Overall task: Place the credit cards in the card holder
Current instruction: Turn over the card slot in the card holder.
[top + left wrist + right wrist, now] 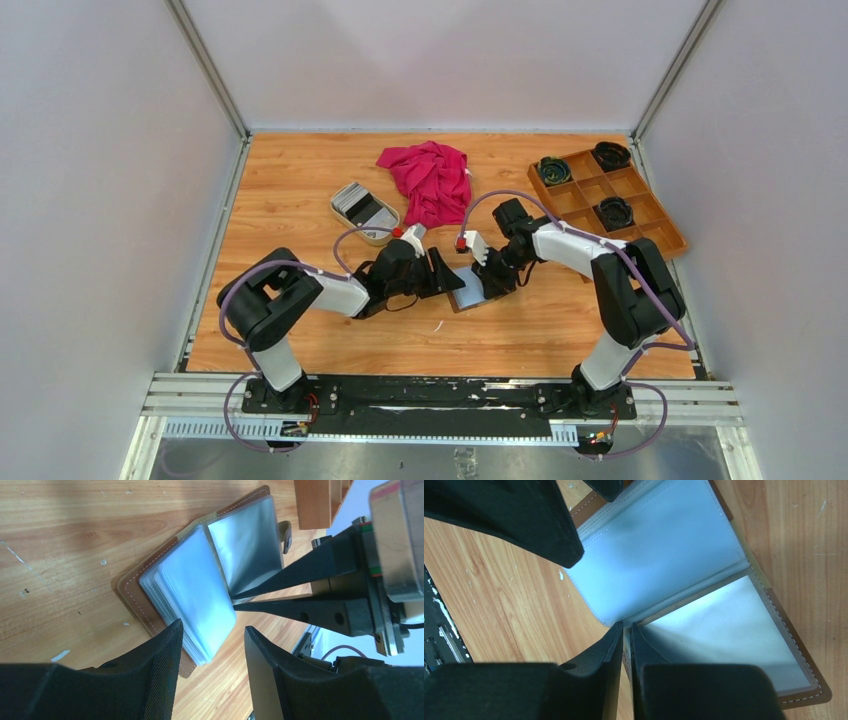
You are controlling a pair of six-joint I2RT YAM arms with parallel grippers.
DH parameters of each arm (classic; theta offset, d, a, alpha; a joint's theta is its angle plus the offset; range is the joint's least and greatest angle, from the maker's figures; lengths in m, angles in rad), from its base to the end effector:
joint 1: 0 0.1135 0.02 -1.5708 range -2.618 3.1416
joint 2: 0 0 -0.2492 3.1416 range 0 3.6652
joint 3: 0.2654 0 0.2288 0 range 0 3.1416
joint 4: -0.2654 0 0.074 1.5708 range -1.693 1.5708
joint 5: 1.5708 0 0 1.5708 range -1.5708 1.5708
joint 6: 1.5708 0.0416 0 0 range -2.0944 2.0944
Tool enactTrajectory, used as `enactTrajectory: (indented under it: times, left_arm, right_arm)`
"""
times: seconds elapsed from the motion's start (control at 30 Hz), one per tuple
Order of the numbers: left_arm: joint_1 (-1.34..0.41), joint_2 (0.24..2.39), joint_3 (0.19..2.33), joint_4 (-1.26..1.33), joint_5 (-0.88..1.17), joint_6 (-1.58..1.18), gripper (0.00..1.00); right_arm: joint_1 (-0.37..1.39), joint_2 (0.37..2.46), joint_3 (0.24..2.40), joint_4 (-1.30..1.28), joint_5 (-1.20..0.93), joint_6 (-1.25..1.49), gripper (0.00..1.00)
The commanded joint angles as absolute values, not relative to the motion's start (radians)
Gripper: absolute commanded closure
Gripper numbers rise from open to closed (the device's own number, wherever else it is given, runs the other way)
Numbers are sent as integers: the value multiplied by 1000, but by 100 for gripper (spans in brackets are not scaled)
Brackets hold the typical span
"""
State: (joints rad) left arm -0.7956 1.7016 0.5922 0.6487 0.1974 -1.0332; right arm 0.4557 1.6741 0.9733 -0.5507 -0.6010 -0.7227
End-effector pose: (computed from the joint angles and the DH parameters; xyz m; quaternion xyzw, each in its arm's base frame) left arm 0.2093 -0.2253 0.1386 -0.0487 0.8459 -0.4666 0.2537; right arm 0.2475 0.1475 0.1620 -0.5632 0.7579 0.2694 0.1894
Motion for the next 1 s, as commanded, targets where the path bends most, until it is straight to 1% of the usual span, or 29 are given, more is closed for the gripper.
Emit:
enactTrajectory:
  times: [0.0, 0.2, 0.43, 0.97]
  left_arm:
    - [-801, 1741, 634, 658, 196, -1036, 48]
    - [-801, 1756, 649, 658, 202, -1038, 48]
    - [-801, 1701, 615, 657, 176, -1032, 49]
    - [-801, 1785, 647, 657, 198, -1041, 49]
  right_arm:
    - [451, 1689, 994, -590, -615, -712, 86]
    - [450, 1690, 994, -590, -614, -712, 86]
    - [451, 1693, 994, -590, -612, -710, 86]
    - [451, 1694, 995, -591, -607, -707, 86]
